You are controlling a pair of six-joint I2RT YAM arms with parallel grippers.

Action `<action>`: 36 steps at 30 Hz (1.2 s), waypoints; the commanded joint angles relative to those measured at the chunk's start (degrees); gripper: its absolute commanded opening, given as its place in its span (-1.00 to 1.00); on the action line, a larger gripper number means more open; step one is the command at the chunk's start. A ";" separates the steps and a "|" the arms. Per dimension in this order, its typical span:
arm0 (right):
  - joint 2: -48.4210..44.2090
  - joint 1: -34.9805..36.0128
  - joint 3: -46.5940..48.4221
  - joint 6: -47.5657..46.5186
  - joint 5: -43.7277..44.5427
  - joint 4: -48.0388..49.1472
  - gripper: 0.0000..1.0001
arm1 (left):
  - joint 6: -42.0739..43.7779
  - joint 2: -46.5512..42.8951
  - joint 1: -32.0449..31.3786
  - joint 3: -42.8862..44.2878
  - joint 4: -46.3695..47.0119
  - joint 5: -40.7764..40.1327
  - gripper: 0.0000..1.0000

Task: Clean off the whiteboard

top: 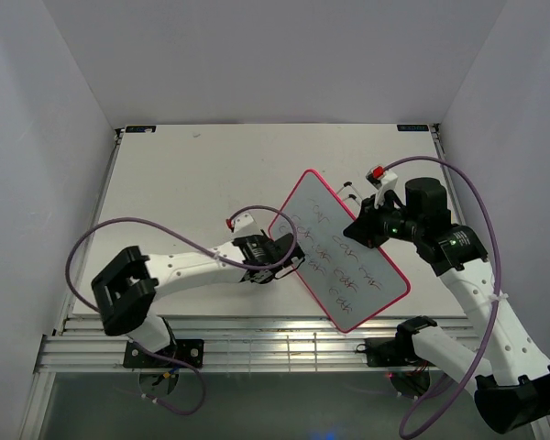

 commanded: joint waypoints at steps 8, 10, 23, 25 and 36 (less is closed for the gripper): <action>0.59 0.05 -2.42 7.05 -0.42 12.99 -0.85 | 53.10 -33.33 0.60 -24.14 54.23 0.39 -0.74; 0.85 0.05 -3.13 8.89 -2.53 14.92 -0.85 | 59.37 -38.79 1.04 -28.41 65.66 3.75 -0.61; 0.68 0.05 -5.94 18.21 -11.33 26.61 -0.85 | 55.78 -21.94 16.68 -19.47 72.32 27.48 -0.91; 1.20 0.05 -6.29 19.01 -11.42 27.94 -0.85 | 55.78 -19.83 16.60 -16.75 72.40 30.21 -0.94; 2.08 0.14 -10.25 23.05 -16.86 34.79 -0.85 | 53.41 -12.00 13.97 -13.04 75.30 37.16 -1.00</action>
